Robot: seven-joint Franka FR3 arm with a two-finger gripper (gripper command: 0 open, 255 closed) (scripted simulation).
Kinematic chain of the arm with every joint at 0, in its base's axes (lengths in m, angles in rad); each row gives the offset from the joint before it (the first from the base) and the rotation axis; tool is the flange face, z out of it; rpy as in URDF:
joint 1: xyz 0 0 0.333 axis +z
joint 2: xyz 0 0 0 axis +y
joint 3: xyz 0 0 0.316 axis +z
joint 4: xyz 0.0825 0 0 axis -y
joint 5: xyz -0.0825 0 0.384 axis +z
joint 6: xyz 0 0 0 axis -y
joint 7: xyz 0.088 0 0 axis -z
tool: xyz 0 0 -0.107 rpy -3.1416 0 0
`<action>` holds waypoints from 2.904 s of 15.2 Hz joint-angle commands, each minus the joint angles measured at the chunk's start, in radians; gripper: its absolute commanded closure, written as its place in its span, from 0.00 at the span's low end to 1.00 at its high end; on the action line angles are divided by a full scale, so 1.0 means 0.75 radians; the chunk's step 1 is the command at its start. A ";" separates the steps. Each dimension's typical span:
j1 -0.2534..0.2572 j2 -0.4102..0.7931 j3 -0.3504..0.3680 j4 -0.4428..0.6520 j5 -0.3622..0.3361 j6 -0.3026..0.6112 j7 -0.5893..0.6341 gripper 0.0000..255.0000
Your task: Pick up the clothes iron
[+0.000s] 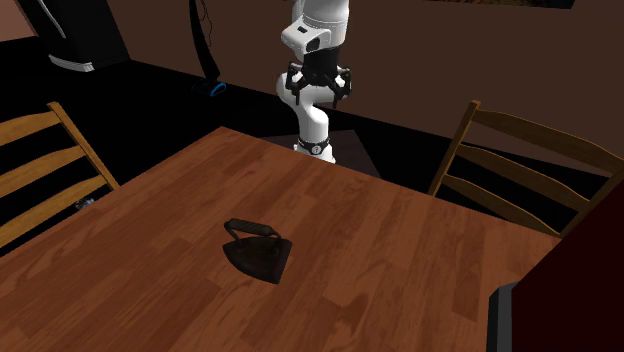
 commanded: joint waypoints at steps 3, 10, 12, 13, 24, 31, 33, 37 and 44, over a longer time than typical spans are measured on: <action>0.014 0.078 -0.061 0.041 -0.052 0.036 -0.134 0.00; 0.073 0.399 -0.241 0.243 -0.164 0.165 -0.593 0.00; 0.090 0.500 -0.282 0.316 -0.174 0.198 -0.723 0.00; 0.098 0.552 -0.300 0.354 -0.176 0.214 -0.787 0.00; 0.123 1.146 -0.382 0.871 -0.080 0.306 -1.464 0.00; 0.094 1.412 -0.345 1.129 -0.020 0.320 -1.718 0.00; 0.094 1.417 -0.344 1.100 -0.019 0.354 -1.714 0.00; 0.094 1.428 -0.342 1.050 -0.017 0.413 -1.706 0.00; 0.094 1.428 -0.342 1.050 -0.017 0.413 -1.706 1.00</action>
